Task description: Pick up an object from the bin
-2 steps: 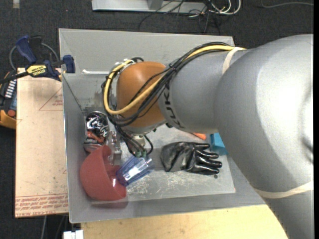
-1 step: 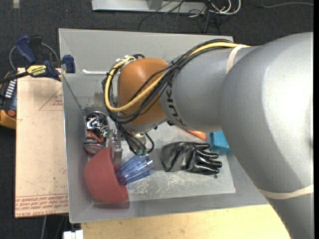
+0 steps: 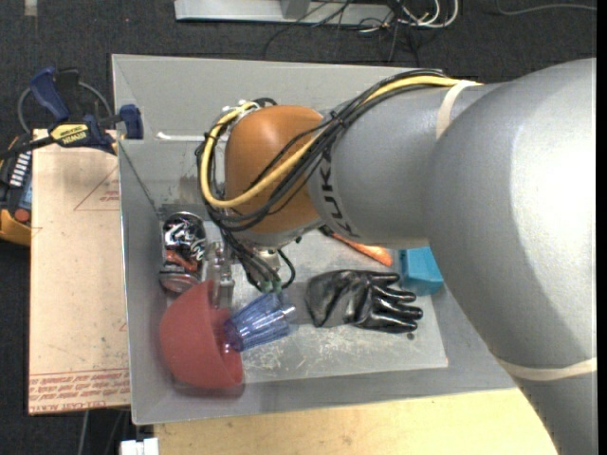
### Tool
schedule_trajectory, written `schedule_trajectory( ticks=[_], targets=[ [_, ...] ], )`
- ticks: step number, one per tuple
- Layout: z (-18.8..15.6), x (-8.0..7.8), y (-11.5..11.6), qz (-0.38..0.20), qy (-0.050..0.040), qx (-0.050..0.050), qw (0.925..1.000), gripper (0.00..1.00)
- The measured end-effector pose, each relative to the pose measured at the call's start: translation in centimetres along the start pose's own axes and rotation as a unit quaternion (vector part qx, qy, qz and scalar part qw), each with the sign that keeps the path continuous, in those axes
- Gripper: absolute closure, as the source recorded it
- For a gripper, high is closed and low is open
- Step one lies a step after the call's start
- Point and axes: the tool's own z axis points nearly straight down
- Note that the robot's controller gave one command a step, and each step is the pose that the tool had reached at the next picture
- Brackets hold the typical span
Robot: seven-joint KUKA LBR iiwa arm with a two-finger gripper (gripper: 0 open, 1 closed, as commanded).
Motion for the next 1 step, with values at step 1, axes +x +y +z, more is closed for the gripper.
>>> schedule_trajectory(
  ticks=[1],
  targets=[
    [-1.28,0.05,0.0,0.0,0.0015,0.0,1.0,1.0]
  ],
)
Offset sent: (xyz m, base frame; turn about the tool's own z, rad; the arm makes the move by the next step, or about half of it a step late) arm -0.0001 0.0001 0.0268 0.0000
